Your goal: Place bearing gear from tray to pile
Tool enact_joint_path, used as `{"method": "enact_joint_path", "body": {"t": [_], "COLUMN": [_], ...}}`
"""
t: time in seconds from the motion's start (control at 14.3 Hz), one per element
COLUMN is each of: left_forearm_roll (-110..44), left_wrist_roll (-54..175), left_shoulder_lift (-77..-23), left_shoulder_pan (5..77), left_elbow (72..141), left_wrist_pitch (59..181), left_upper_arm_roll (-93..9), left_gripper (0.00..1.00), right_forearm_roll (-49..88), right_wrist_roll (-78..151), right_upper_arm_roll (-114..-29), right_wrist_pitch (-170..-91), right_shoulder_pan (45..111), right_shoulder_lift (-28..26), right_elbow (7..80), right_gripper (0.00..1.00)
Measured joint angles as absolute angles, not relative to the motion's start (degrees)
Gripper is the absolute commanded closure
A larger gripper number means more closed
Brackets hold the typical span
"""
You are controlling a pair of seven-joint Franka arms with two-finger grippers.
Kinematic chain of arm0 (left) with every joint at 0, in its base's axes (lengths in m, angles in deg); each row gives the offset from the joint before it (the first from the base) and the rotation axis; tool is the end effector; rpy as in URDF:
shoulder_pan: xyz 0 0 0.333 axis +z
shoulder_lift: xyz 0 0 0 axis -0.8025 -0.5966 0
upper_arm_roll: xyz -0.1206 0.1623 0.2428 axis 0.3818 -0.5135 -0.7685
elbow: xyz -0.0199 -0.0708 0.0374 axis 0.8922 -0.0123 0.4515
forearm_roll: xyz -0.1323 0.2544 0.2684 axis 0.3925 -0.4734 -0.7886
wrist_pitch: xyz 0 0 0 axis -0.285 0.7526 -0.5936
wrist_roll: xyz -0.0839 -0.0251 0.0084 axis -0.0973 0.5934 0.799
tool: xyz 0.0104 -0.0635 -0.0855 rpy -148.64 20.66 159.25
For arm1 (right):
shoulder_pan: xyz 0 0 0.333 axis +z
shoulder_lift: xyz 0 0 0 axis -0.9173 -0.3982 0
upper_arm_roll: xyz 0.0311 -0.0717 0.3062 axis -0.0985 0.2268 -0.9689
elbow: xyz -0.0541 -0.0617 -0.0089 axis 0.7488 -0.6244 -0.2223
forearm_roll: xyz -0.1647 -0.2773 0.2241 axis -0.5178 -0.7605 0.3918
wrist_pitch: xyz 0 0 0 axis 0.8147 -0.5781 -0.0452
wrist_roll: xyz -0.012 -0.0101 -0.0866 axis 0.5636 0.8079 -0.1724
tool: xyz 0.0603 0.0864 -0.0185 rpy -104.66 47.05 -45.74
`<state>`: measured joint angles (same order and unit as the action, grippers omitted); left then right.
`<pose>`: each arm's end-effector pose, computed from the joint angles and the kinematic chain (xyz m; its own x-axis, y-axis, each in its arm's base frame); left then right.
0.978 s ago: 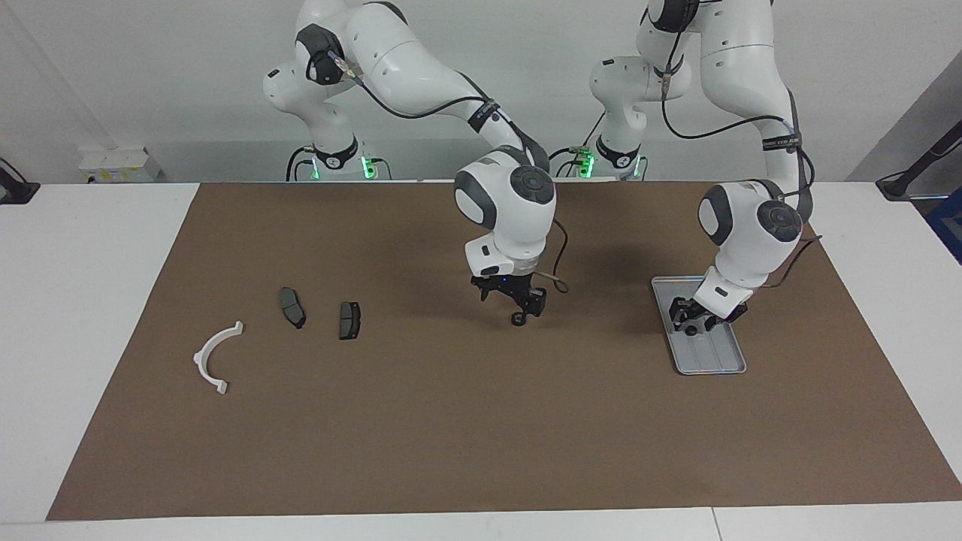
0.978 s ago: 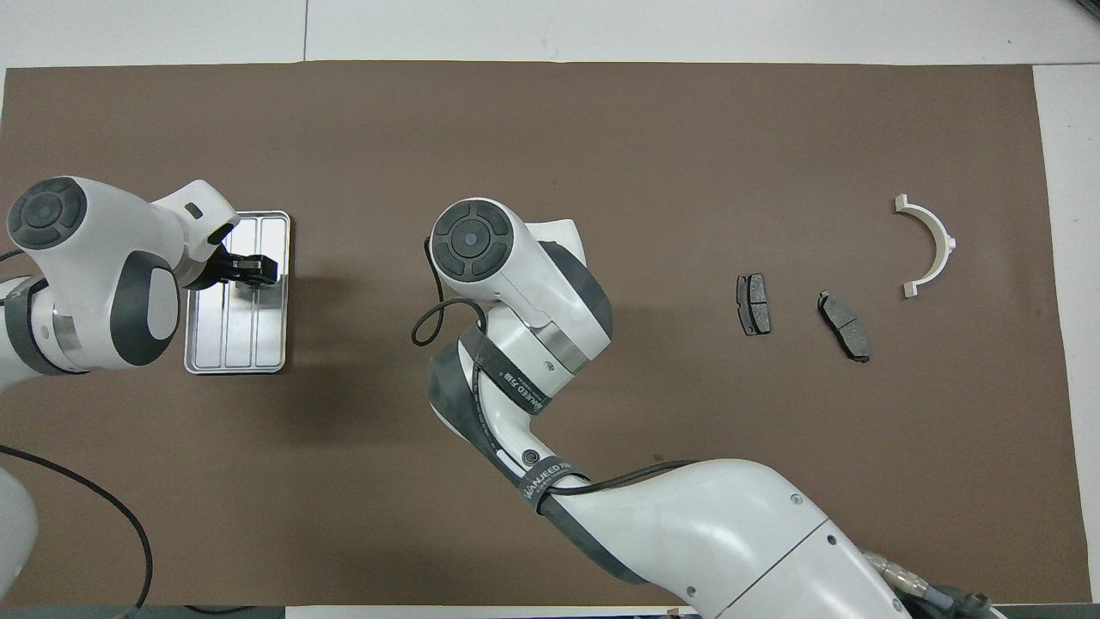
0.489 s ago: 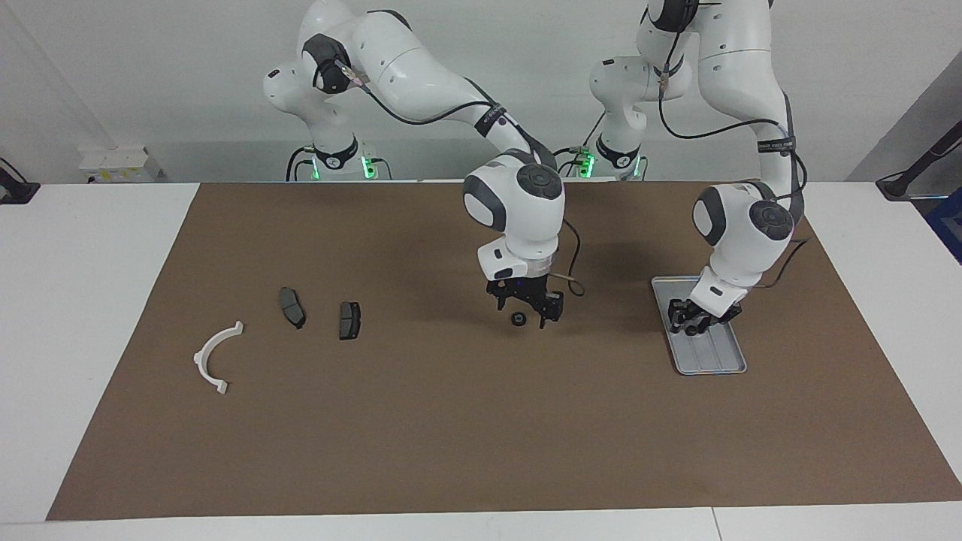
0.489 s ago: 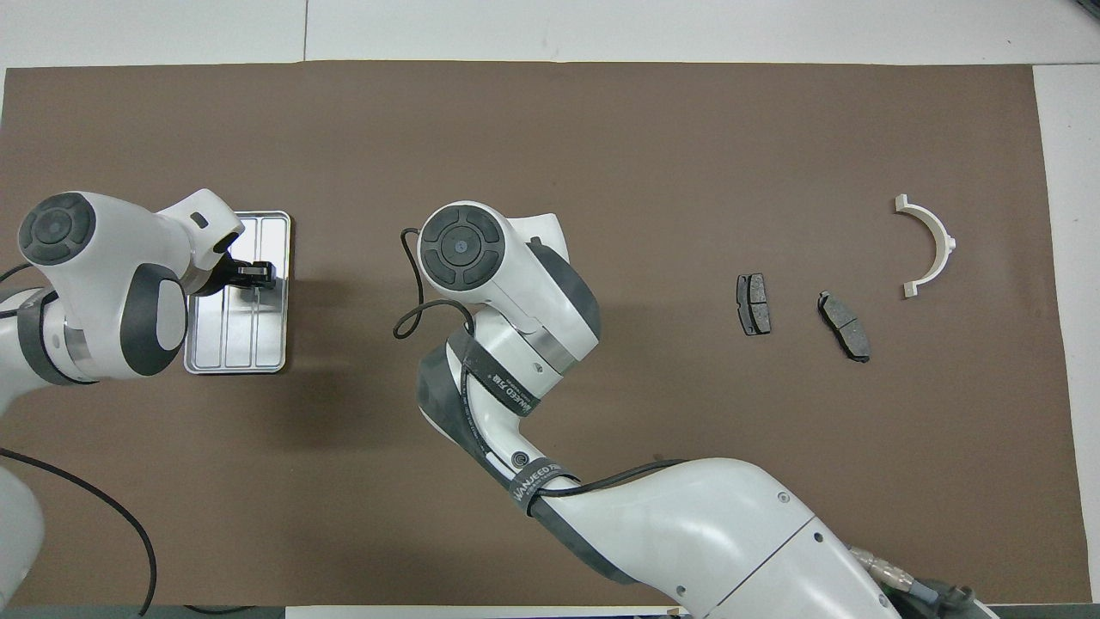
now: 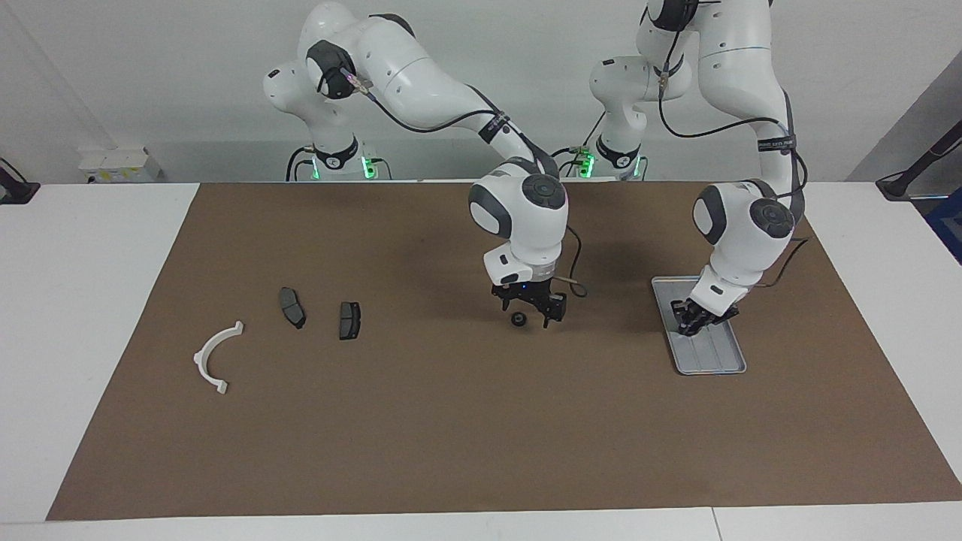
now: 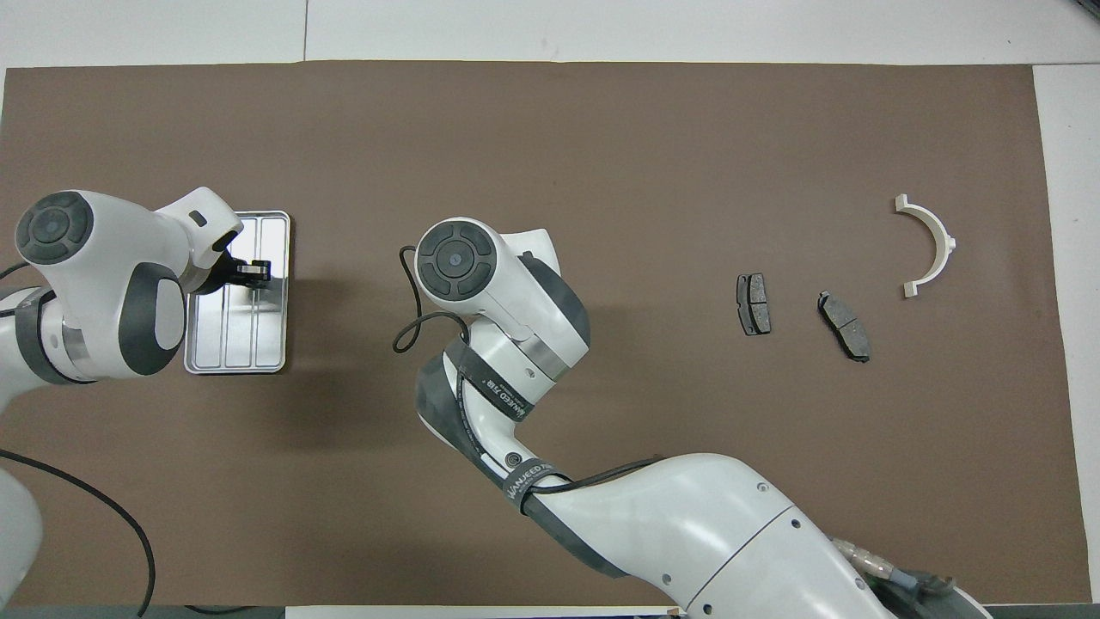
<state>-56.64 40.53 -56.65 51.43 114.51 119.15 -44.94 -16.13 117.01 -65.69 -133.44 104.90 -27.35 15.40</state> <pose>0.5980 -0.0197 0.3024 0.9935 -0.0962 0.0615 -0.0970 -0.9952 0.0104 0.5767 0.4724 0.3120 0.8595 -0.5059 0.0724 -0.5046 -0.8626 -0.0366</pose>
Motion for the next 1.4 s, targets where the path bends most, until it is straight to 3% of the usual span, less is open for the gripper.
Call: {"method": "enact_joint_path", "body": {"t": [0.77,0.91,1.19,1.4], "left_forearm_roll": [-55.70,-55.70,-55.67,-55.67], "left_wrist_roll": [44.52,44.68,46.03,44.79], "left_shoulder_lift": [-56.50,-56.50,-56.50,-56.50], "left_shoulder_pan": [50.42,50.12,49.93,49.93], "left_elbow": [111.03,111.03,111.02,111.02], "left_wrist_pitch": [117.03,116.97,117.01,117.00], "left_upper_arm_roll": [-44.60,-44.56,-44.55,-44.67], "left_gripper": [1.00,1.00,1.00,1.00], "right_forearm_roll": [-14.05,-14.05,-14.05,-14.05], "right_wrist_roll": [115.24,115.24,115.23,115.22], "right_upper_arm_roll": [-66.29,-66.37,-66.42,-66.43], "right_wrist_pitch": [-135.33,-135.33,-135.39,-135.42], "right_shoulder_pan": [104.45,104.44,104.44,104.44], "right_shoulder_lift": [-27.37,-27.36,-27.36,-27.36], "right_elbow": [18.79,18.79,18.95,19.21], "right_gripper": [0.06,0.16,0.25,0.49]}}
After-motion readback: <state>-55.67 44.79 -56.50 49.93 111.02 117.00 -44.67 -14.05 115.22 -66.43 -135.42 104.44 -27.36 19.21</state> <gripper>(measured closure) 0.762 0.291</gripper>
